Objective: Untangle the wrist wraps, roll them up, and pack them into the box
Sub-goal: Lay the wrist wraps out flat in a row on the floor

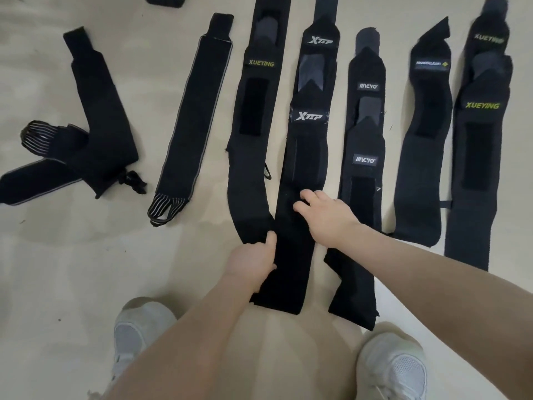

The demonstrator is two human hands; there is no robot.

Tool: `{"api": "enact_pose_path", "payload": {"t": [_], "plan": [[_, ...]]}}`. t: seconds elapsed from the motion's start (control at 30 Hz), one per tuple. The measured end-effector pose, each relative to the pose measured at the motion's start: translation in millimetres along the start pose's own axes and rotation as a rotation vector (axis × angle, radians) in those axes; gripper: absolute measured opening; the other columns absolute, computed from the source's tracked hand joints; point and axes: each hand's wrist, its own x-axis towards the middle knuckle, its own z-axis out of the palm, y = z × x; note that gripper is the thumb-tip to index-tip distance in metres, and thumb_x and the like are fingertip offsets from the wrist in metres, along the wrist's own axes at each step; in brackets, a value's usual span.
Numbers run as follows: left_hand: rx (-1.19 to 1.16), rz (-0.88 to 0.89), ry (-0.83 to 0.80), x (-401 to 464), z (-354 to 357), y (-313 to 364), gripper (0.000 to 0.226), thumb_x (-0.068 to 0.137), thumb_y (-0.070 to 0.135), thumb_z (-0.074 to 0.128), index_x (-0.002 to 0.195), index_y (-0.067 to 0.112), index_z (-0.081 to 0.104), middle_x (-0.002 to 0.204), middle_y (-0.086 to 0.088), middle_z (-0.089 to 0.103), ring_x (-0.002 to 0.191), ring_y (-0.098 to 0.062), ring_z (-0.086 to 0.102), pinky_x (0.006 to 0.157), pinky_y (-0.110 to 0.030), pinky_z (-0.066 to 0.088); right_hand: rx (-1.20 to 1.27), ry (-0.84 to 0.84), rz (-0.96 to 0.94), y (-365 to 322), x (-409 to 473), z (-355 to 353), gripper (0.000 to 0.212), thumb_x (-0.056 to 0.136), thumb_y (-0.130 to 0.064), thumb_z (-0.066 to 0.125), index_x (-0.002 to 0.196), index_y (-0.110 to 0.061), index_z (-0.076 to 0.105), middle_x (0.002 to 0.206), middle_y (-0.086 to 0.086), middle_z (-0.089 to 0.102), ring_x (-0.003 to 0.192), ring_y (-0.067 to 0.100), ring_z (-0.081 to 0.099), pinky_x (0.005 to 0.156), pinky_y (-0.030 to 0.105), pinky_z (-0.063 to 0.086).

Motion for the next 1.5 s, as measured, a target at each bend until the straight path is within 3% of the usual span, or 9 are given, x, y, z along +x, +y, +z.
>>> {"api": "enact_pose_path", "payload": {"t": [0.13, 0.27, 0.43, 0.57, 0.67, 0.77, 0.93, 1.2, 1.5], "plan": [[0.281, 0.125, -0.072, -11, -4, 4, 0.041, 0.091, 0.008, 0.052, 0.129, 0.001, 0.038, 0.105, -0.009, 0.063, 0.088, -0.027, 0.064, 0.063, -0.032, 0.039, -0.004, -0.204, 0.070, -14, 14, -29, 0.044, 0.092, -0.007, 0.044, 0.135, -0.015, 0.041, 0.141, 0.011, 0.028, 0.115, 0.025, 0.041, 0.080, 0.036, 0.042], [-0.102, 0.133, -0.385, -22, -39, -1, 0.037, 0.096, 0.028, 0.050, 0.130, 0.013, 0.049, 0.118, -0.007, 0.057, 0.096, -0.022, 0.057, 0.075, -0.030, 0.045, 0.062, -0.522, -0.011, -15, 20, -83, 0.040, 0.099, -0.016, 0.039, 0.139, -0.011, 0.042, 0.140, 0.011, 0.040, 0.100, 0.023, 0.051, 0.087, 0.033, 0.045], [-0.075, 0.179, -0.095, -31, -100, -37, 0.039, 0.098, 0.029, 0.042, 0.133, 0.013, 0.044, 0.117, -0.008, 0.059, 0.102, -0.024, 0.057, 0.077, -0.032, 0.046, 0.317, -0.214, 0.043, -40, 22, -143, 0.034, 0.100, -0.015, 0.037, 0.129, -0.004, 0.052, 0.130, 0.012, 0.055, 0.115, 0.026, 0.052, 0.093, 0.030, 0.041], [0.215, 0.055, -0.098, -36, -141, -104, 0.033, 0.097, 0.024, 0.038, 0.127, 0.012, 0.047, 0.117, -0.009, 0.057, 0.102, -0.026, 0.056, 0.071, -0.033, 0.041, 0.828, -0.322, 0.097, -79, 24, -165, 0.035, 0.099, -0.023, 0.043, 0.132, -0.009, 0.047, 0.116, 0.009, 0.060, 0.093, 0.019, 0.058, 0.072, 0.024, 0.048], [0.089, -0.119, 0.024, -41, -152, -167, 0.034, 0.097, 0.029, 0.039, 0.126, 0.014, 0.047, 0.120, -0.008, 0.057, 0.105, -0.027, 0.056, 0.079, -0.037, 0.047, 0.783, -0.279, 0.035, -114, 33, -173, 0.034, 0.099, -0.012, 0.040, 0.132, -0.006, 0.048, 0.119, 0.010, 0.059, 0.097, 0.022, 0.059, 0.067, 0.021, 0.047], [-0.205, -0.286, 0.184, -36, -141, -232, 0.041, 0.096, 0.029, 0.042, 0.134, 0.014, 0.042, 0.123, -0.010, 0.053, 0.103, -0.027, 0.056, 0.082, -0.038, 0.050, 0.672, -0.193, 0.014, -145, 52, -185, 0.032, 0.097, -0.001, 0.038, 0.123, 0.005, 0.055, 0.124, 0.016, 0.058, 0.110, 0.031, 0.058, 0.083, 0.032, 0.048], [-0.121, -0.444, 0.427, -32, -108, -328, 0.055, 0.093, 0.026, 0.051, 0.142, 0.013, 0.030, 0.147, -0.014, 0.026, 0.127, -0.035, 0.034, 0.095, -0.045, 0.041, 0.714, -0.020, 0.094, -202, 105, -189, 0.032, 0.098, -0.011, 0.040, 0.123, -0.001, 0.056, 0.124, 0.014, 0.059, 0.115, 0.027, 0.055, 0.096, 0.032, 0.043], [0.068, -0.256, 0.380, 5, -73, -414, 0.064, 0.095, 0.023, 0.047, 0.149, 0.033, 0.014, 0.159, -0.010, -0.004, 0.143, -0.031, 0.009, 0.114, -0.044, 0.015, 0.673, -0.101, 0.083, -303, 159, -164, 0.031, 0.096, -0.009, 0.038, 0.112, 0.009, 0.058, 0.116, 0.025, 0.060, 0.106, 0.037, 0.057, 0.090, 0.039, 0.045], [-0.109, -0.328, 0.427, 29, -57, -429, 0.037, 0.087, 0.020, 0.060, 0.120, 0.012, 0.046, 0.116, -0.010, 0.046, 0.105, -0.030, 0.050, 0.074, -0.037, 0.038, 0.615, -0.065, 0.228, -280, 156, -154, 0.028, 0.097, -0.015, 0.040, 0.114, -0.006, 0.060, 0.116, 0.005, 0.061, 0.106, 0.022, 0.058, 0.089, 0.029, 0.045]]}}
